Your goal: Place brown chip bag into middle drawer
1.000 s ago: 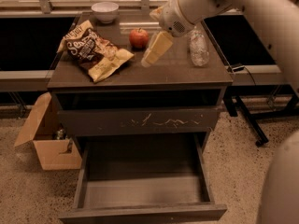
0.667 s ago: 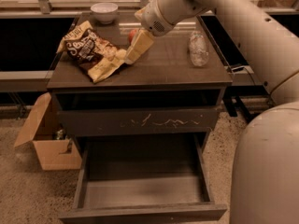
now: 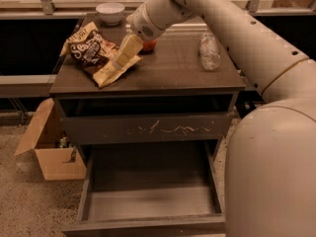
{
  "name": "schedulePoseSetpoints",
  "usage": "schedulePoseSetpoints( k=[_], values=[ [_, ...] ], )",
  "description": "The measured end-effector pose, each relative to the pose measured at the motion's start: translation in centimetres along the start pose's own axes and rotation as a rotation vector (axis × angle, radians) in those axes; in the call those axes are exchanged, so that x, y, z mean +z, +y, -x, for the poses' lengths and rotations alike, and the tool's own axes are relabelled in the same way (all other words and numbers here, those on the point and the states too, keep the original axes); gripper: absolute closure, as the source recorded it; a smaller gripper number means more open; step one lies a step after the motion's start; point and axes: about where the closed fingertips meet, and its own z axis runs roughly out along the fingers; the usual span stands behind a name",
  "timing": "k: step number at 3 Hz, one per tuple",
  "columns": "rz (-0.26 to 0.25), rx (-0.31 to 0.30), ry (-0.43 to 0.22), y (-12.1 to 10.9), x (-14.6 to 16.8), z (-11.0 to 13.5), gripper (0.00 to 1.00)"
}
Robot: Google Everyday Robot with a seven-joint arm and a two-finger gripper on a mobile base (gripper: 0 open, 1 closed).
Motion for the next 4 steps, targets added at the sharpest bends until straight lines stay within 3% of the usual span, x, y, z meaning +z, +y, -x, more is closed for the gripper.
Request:
schedulePoseSetpoints(
  k=[2,3,4],
  values=[
    [-0.008,-0.001,-0.017,-0.7,5.4,1.3,0.0],
    [-0.012,0.043,-0.029,-1.2,7.6,0.8,0.14],
    [-0.012,0.096,-0.055,-1.1,9.1,0.1,0.36]
  ],
)
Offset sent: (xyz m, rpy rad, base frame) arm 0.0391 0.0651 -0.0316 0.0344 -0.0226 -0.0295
